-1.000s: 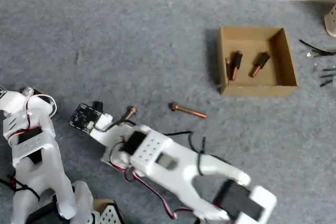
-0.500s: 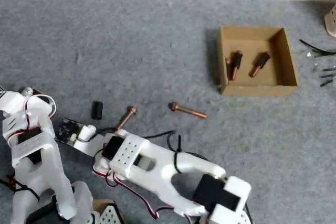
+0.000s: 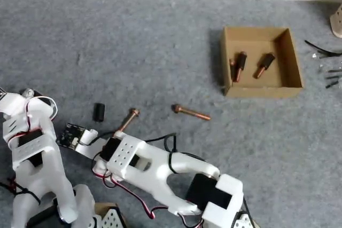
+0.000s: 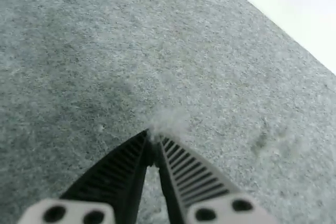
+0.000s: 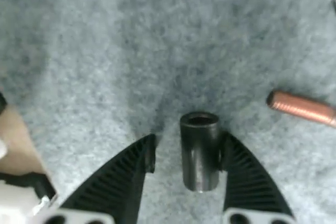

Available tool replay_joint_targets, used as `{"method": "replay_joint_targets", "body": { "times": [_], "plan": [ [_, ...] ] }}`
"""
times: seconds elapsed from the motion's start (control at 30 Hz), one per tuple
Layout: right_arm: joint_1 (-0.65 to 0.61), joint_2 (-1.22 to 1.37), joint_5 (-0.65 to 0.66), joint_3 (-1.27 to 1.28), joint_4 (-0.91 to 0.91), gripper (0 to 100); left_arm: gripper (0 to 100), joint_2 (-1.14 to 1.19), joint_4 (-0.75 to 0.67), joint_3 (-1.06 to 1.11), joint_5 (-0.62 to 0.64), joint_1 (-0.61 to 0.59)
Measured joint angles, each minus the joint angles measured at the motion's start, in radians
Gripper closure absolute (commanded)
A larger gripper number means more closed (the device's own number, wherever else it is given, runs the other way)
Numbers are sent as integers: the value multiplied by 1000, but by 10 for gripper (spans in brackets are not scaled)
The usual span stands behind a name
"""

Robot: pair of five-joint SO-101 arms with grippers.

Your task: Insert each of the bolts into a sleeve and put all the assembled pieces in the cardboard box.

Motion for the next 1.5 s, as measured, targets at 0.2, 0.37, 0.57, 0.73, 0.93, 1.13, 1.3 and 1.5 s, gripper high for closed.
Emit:
{"method": "replay_joint_targets", "body": {
  "times": [0.2,0.37,0.57,0.73,0.93,1.13,1.3,1.5],
  "plan": [
    [26,0,0,0,2,994,993,0,0,0,0,0],
    [92,-109,2,20,48,995,993,0,0,0,0,0],
    [270,-491,2,157,54,995,993,0,0,0,2,49],
    [459,-786,2,301,54,995,992,0,25,0,-55,218],
    [652,-1102,37,539,55,995,877,2,262,-44,-433,531],
    [806,-1390,78,749,55,995,810,3,603,-106,-640,804],
    [830,-1557,81,913,55,995,807,3,700,-107,-657,839],
    [833,-1653,81,1026,31,995,811,144,695,-144,-707,839]
  ]
}}
